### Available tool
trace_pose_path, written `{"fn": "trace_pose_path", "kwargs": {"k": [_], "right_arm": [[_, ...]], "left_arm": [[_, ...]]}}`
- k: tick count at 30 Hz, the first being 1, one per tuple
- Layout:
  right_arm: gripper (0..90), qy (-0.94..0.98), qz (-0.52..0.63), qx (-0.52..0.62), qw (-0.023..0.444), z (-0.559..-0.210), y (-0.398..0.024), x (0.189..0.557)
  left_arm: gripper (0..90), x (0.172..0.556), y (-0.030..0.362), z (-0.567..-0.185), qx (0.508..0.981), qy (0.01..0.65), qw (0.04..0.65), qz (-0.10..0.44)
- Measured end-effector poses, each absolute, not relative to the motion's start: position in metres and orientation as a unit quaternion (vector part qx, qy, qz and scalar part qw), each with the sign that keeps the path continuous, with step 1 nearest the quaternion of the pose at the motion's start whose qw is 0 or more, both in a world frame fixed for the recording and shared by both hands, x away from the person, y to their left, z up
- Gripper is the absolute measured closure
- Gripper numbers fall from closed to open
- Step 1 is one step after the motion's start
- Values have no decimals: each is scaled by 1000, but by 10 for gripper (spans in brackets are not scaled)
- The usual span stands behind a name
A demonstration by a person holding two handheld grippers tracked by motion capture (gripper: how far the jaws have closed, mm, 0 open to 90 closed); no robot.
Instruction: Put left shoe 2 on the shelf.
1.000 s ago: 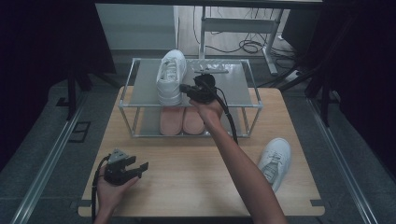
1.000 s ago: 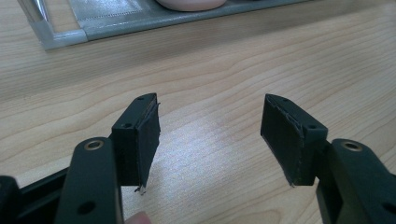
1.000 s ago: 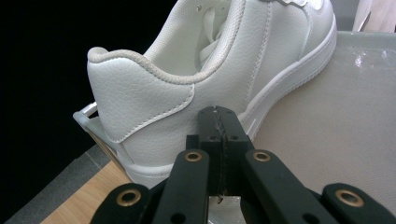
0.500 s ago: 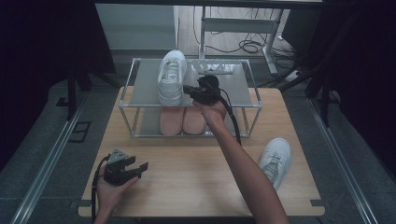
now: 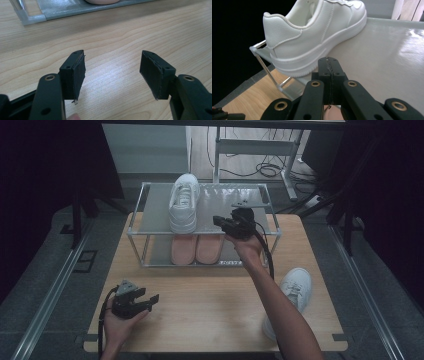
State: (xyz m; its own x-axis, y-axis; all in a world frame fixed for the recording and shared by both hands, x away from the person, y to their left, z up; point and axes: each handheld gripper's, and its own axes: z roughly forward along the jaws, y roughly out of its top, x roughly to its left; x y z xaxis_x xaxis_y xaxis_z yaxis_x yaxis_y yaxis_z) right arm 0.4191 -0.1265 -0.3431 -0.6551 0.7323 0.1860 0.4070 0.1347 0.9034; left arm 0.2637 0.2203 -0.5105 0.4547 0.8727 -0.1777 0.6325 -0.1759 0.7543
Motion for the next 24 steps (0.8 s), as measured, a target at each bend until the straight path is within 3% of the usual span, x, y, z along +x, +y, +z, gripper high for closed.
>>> {"fn": "trace_pose_path", "kwargs": {"k": [24], "right_arm": [[898,745,519,383,171,-370,-183,379]], "left_arm": [[374,264,218,-513,755,500,398,146]]}}
